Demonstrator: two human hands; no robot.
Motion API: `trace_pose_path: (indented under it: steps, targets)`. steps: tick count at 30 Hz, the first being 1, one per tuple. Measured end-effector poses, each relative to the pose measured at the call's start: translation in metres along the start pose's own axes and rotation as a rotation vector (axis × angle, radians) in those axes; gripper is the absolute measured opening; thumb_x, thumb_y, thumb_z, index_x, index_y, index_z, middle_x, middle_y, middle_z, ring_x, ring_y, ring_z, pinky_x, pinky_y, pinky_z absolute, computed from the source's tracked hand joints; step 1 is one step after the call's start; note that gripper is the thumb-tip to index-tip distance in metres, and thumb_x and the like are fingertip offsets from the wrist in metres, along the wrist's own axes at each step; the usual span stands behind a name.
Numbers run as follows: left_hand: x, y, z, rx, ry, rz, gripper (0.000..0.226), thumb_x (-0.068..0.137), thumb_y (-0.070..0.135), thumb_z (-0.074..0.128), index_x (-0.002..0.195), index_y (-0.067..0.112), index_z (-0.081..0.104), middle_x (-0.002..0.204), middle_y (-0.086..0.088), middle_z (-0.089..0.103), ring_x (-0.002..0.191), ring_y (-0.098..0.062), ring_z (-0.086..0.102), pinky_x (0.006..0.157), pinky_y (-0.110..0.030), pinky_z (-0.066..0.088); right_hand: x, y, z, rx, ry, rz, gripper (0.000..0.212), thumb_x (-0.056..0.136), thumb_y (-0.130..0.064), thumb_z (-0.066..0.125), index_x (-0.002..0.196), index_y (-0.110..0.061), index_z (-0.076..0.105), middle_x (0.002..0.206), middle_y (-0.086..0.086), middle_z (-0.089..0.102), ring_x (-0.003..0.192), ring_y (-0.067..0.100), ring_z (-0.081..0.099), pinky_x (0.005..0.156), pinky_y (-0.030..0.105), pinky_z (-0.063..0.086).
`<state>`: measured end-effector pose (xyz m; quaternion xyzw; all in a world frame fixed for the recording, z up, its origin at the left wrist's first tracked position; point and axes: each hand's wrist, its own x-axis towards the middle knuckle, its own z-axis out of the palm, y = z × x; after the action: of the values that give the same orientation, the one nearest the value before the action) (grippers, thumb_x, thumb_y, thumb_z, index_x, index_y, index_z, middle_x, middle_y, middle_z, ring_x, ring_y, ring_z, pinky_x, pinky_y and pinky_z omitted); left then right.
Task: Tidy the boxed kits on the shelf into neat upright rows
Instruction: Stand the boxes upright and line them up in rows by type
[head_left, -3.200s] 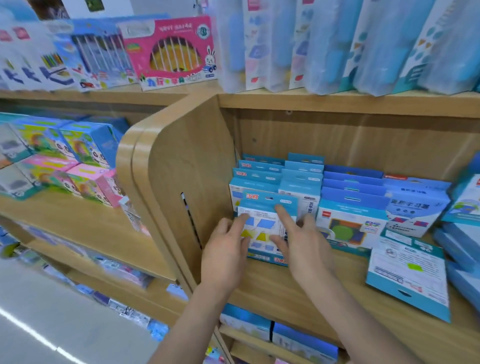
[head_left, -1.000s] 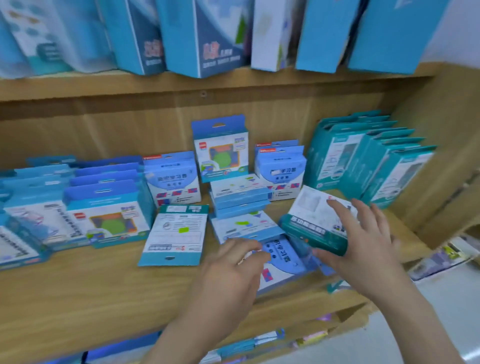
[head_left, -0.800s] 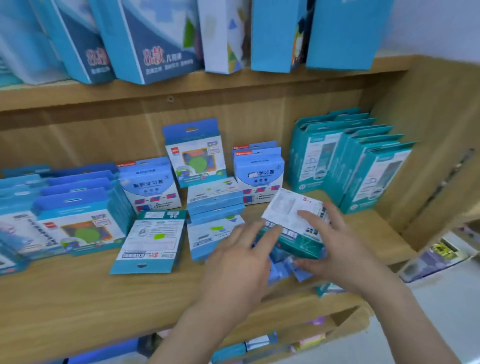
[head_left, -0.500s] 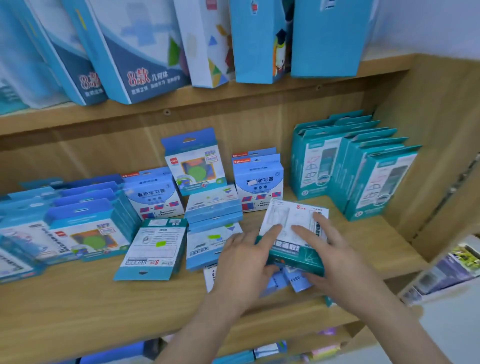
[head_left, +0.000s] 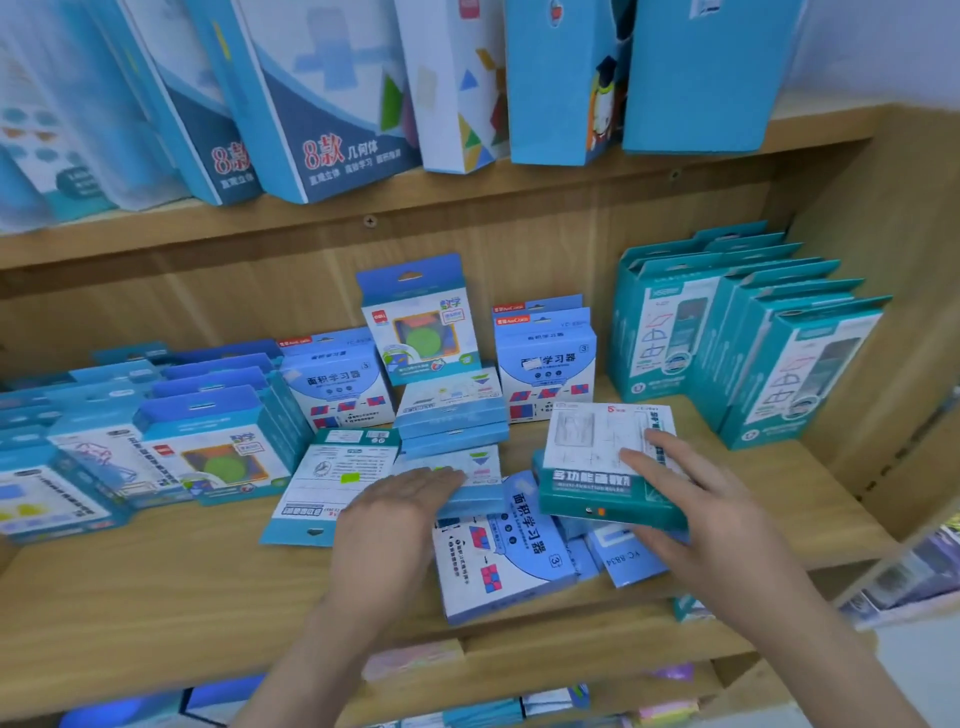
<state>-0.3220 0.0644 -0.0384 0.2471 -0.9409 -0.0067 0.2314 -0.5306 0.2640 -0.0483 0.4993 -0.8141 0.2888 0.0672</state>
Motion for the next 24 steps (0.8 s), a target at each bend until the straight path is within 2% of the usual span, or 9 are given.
trace_pose_path:
  steps: [3,6,10,13,15,17,19,21,24]
  targets:
    - [-0.010,-0.015,-0.014,-0.066,0.094,-0.025,0.053,0.060,-0.002,0.049,0.103,0.019,0.072,0.099,0.003,0.073,0.088,-0.018,0.070,0.073,-0.027,0.054,0.001,-0.002,0.004,-0.260,-0.056,-0.013,0.093,0.049,-0.052,0.087,0.132,-0.037,0.046,0.140,0.003,0.047,0.122,0.031,0.048,0.077,0.051,0.051]
    - [-0.020,-0.025,-0.029,-0.166,0.171,-0.088,0.049,0.072,0.011,0.037,0.106,0.018,0.071,0.102,0.004,0.072,0.094,-0.011,0.062,0.083,-0.023,0.045,0.008,-0.013,0.004,-0.386,-0.131,0.013,0.103,0.046,-0.060,0.084,0.136,-0.042,0.037,0.144,0.003,0.041,0.132,0.025,0.031,0.080,0.051,0.047]
    - [-0.029,-0.022,-0.051,-0.280,0.330,-0.206,0.044,0.077,0.006,0.043,0.105,0.030,0.067,0.098,0.014,0.065,0.084,0.003,0.056,0.077,0.002,0.036,0.018,-0.023,0.009,-0.355,-0.192,0.017,0.094,0.060,-0.034,0.085,0.140,-0.039,0.038,0.147,0.000,0.039,0.134,0.026,0.031,0.082,0.047,0.053]
    - [-0.030,-0.022,-0.064,-0.382,0.472,-0.314,0.045,0.080,0.000,0.051,0.100,0.036,0.069,0.087,0.022,0.066,0.075,0.014,0.055,0.065,0.002,0.037,0.024,-0.024,0.007,-0.283,-0.035,-0.078,0.079,0.048,-0.015,0.091,0.122,-0.021,0.063,0.124,0.003,0.063,0.115,0.031,0.057,0.071,0.046,0.059]
    - [-0.029,-0.025,-0.070,-0.471,0.575,-0.405,0.035,0.085,0.007,0.052,0.100,0.035,0.067,0.073,0.035,0.062,0.069,0.017,0.053,0.060,-0.002,0.036,0.030,-0.025,0.003,-0.214,0.097,-0.168,0.071,0.052,-0.008,0.090,0.118,-0.016,0.066,0.116,0.004,0.067,0.105,0.031,0.063,0.079,0.039,0.055]
    - [-0.028,-0.033,-0.072,-0.540,0.649,-0.481,0.024,0.089,0.008,0.055,0.084,0.029,0.067,0.067,0.035,0.058,0.062,0.013,0.049,0.056,-0.005,0.034,0.036,-0.033,-0.006,-0.013,0.140,-0.121,0.060,0.065,-0.004,0.083,0.120,-0.016,0.064,0.116,0.002,0.067,0.102,0.027,0.062,0.085,0.029,0.046]
    - [-0.028,-0.042,-0.071,-0.598,0.676,-0.566,0.026,0.093,0.004,0.055,0.075,0.022,0.059,0.061,0.028,0.056,0.057,0.008,0.045,0.052,-0.008,0.032,0.040,-0.050,-0.014,0.301,0.152,0.023,0.043,0.078,-0.012,0.075,0.117,-0.025,0.065,0.105,-0.004,0.070,0.090,0.017,0.062,0.077,0.024,0.046]
    - [-0.031,-0.049,-0.068,-0.661,0.676,-0.641,0.020,0.094,0.004,0.053,0.082,0.016,0.063,0.062,0.028,0.059,0.059,0.009,0.048,0.053,-0.008,0.036,0.045,-0.068,-0.016,0.695,0.151,0.174,0.025,0.084,-0.020,0.069,0.106,-0.031,0.066,0.088,-0.007,0.071,0.076,0.014,0.065,0.064,0.027,0.054]
    - [-0.034,-0.056,-0.064,-0.686,0.671,-0.679,0.014,0.094,0.004,0.053,0.098,0.004,0.067,0.067,0.027,0.064,0.064,0.012,0.053,0.059,-0.007,0.042,0.053,-0.091,-0.009,1.196,0.069,0.392,0.014,0.088,-0.017,0.063,0.099,-0.024,0.068,0.092,-0.004,0.074,0.079,0.015,0.070,0.055,0.026,0.057]
